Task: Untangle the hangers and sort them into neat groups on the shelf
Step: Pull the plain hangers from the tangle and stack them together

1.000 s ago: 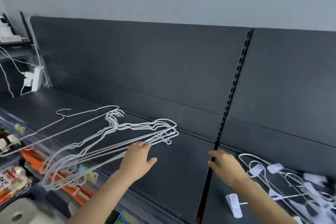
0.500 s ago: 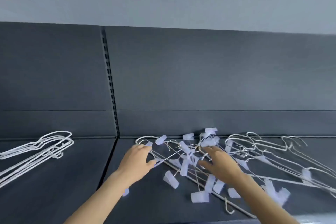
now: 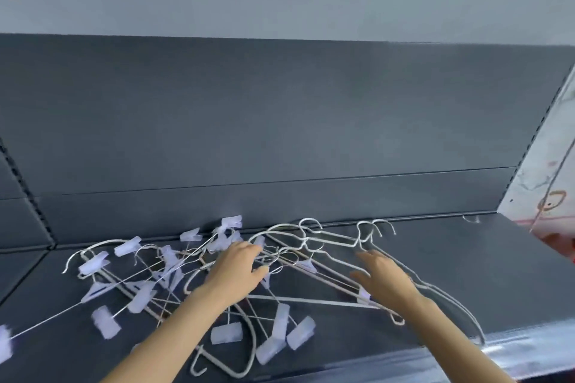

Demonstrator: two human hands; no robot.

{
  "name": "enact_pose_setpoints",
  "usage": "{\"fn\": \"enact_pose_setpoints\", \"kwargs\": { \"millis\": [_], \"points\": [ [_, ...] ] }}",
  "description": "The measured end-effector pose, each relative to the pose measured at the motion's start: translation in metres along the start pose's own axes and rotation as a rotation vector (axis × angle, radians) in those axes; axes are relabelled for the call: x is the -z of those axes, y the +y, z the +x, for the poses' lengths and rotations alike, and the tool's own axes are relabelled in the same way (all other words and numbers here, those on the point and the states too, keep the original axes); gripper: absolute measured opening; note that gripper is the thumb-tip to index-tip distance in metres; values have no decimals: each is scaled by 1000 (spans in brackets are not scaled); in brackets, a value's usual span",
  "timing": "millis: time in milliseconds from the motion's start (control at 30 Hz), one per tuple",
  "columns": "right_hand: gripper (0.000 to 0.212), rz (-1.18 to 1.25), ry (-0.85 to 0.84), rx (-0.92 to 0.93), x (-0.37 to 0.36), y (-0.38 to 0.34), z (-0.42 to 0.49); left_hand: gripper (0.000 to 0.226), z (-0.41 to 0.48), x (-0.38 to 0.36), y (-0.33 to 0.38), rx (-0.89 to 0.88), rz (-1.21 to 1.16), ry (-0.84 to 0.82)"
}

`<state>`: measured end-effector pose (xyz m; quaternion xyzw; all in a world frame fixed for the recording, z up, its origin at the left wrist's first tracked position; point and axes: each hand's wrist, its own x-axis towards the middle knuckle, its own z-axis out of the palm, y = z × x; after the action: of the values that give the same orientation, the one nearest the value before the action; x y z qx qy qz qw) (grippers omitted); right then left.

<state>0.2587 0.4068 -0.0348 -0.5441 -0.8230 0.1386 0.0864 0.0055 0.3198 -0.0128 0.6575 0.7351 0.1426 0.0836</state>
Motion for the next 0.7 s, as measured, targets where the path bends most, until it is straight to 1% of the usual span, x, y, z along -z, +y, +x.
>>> {"fn": "enact_pose_setpoints", "kwargs": {
  "millis": [133, 267, 333, 433, 467, 533, 633, 700],
  "points": [
    [26, 36, -24, -112, 4, 43, 17, 39, 18, -17, 24, 34, -3, -13],
    [20, 77, -76, -122, -2, 58, 35, 40, 29, -29, 27, 81, 2, -26],
    [14, 91, -92, -117, -3, 56, 44, 39, 31, -32, 25, 105, -10, -20],
    [28, 102, -106, -132, -9, 49, 61, 36, 34, -35, 15, 145, -37, 0],
    [28, 110, -122, -146, -10, 45, 67, 35, 34, -36, 10, 154, -44, 5],
    [20, 141, -149, -192, -12, 34, 78, 32, 34, -35, 2, 171, -46, 16],
    [25, 248, -120, -278, -15, 24, 92, 26, 34, -33, -8, 196, -68, 42],
    [12, 275, -65, -299, -11, 21, 97, 24, 35, -30, -16, 216, -77, 68]
  ]
}}
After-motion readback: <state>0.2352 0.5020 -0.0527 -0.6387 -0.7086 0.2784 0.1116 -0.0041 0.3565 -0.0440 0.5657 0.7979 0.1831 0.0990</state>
